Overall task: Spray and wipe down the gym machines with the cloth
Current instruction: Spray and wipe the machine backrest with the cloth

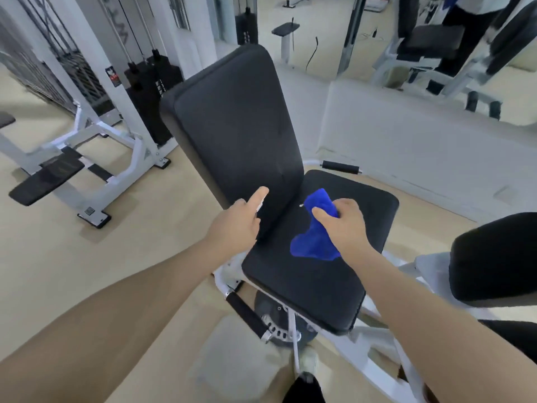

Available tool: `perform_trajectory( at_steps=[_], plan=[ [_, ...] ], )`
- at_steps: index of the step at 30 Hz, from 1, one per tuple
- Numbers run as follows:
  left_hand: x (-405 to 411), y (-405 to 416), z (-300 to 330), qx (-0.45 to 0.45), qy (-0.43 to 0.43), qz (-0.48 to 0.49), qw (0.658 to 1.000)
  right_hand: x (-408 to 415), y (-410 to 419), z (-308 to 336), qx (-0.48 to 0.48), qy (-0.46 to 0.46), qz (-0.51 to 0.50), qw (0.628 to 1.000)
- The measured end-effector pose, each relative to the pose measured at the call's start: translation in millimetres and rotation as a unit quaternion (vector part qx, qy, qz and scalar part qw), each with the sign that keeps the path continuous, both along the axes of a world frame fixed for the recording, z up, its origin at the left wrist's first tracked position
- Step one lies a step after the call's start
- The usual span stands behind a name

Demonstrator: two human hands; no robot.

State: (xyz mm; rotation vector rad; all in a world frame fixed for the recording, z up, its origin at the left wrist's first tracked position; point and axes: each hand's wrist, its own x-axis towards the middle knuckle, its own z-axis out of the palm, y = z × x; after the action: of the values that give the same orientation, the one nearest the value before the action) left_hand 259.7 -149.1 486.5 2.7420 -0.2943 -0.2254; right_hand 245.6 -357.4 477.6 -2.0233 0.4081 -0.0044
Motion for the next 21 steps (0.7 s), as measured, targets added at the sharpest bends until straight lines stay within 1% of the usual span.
perform_trajectory(
  at_steps=[2,3,4,6,8,10,11,13,14,15,17,19,20,21],
  plan=[
    [32.2,-17.3,9.0,-0.005,0.000,0.031,1.000,34.2,-18.5,18.6,0.002,-0.070,0.045,0.997],
    [44.9,-25.0,13.4,0.000,-0.001,0.039,0.999,50.0,-27.2,23.7,0.017,-0.085,0.068,0.994],
    [55.9,-30.9,17.5,0.005,-0.003,0.044,0.999,64.5,-33.3,29.2,0.053,-0.078,0.082,0.992],
    [76.5,-42.4,23.1,0.008,-0.010,0.058,0.998,99.4,-46.0,37.1,0.158,-0.013,0.078,0.984],
    [90.2,-49.0,26.6,0.009,-0.015,0.064,0.998,127.0,-52.9,45.4,0.279,0.064,0.050,0.957],
    [98.3,-52.3,30.8,0.031,-0.015,0.069,0.997,147.6,-54.0,43.9,0.352,0.096,0.038,0.930],
    [101.0,-53.7,31.2,0.044,-0.012,0.069,0.997,154.7,-52.4,40.3,0.359,0.104,0.046,0.926],
    [106.5,-58.2,30.4,0.081,-0.014,0.081,0.993,167.7,-47.4,31.5,0.309,0.103,0.106,0.940],
    [109.5,-59.5,29.9,0.121,-0.028,0.093,0.988,172.6,-44.0,28.3,0.269,0.095,0.144,0.948],
    [112.8,-59.6,29.6,0.169,-0.056,0.102,0.979,178.4,-40.7,24.6,0.222,0.085,0.183,0.954],
    [122.4,-56.4,29.2,0.255,-0.124,0.090,0.955,191.5,-31.2,19.9,0.107,0.038,0.241,0.964],
    [133.6,-51.8,35.4,0.300,-0.201,0.057,0.931,202.9,-20.7,16.2,-0.016,-0.037,0.254,0.966],
    [139.0,-49.0,37.7,0.330,-0.207,0.045,0.920,206.8,-16.4,16.0,-0.060,-0.067,0.242,0.966],
    [144.6,-47.2,41.9,0.354,-0.203,0.041,0.912,211.2,-13.8,16.2,-0.083,-0.086,0.222,0.968]
  ],
)
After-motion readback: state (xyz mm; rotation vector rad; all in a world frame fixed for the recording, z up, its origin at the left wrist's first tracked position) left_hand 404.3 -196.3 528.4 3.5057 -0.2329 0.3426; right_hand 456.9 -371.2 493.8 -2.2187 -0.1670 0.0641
